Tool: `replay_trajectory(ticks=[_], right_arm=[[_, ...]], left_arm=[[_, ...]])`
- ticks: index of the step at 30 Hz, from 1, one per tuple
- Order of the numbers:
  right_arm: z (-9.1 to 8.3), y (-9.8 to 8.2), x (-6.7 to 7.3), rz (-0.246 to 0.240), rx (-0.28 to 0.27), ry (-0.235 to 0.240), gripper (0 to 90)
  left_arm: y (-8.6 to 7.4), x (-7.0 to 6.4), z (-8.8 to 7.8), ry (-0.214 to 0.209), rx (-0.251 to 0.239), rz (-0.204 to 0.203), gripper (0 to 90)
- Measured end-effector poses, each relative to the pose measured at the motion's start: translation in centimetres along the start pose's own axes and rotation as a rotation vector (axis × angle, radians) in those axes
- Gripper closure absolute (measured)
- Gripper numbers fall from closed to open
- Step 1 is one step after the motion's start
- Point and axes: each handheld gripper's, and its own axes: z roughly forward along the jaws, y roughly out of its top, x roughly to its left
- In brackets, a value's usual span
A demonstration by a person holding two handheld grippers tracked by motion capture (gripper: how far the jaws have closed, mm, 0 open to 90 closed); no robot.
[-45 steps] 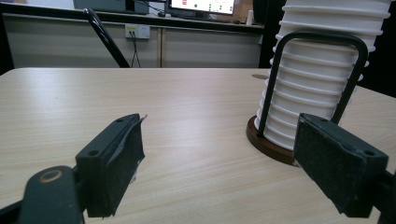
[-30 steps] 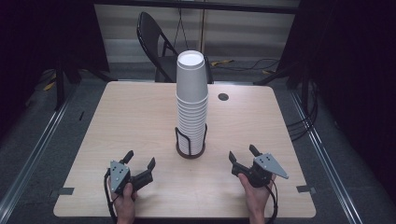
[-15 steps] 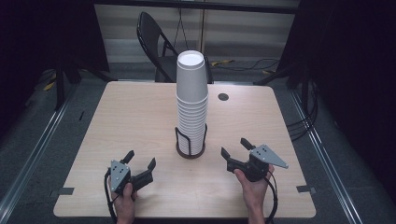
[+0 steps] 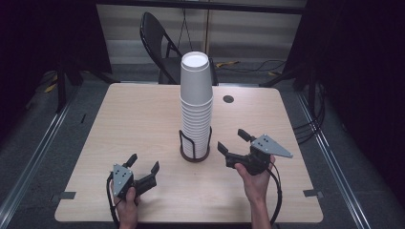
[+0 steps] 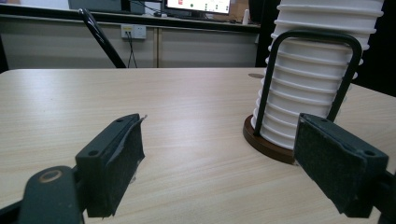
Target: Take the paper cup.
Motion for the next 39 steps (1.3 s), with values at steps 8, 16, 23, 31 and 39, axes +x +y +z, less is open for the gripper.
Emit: replay_trajectory(ticks=[8, 16, 23, 31, 39], right_arm=[[0.9, 1.8, 0.8, -0.021, -0.009, 0.064, 13.2], [1.4, 3.4, 1.0, -0.025, -0.028, 0.094, 13.1], [2.2, 5.6, 1.4, -0.047, -0.051, 0.116, 13.0], [2.9, 7.2, 1.4, -0.054, -0.074, 0.138, 12.9], [3.5, 8.9, 1.3, -0.062, -0.076, 0.158, 12.9]], left_arm=[[0.0, 0.0, 0.0, -0.001, -0.004, 0.000, 16.0], [0.0, 0.0, 0.0, -0.002, -0.002, 0.002, 16.0], [0.0, 0.0, 0.0, -0.003, -0.003, 0.001, 16.0], [0.0, 0.0, 0.0, -0.003, -0.003, 0.001, 16.0], [0.0, 0.0, 0.0, -0.003, -0.004, 0.001, 16.0]])
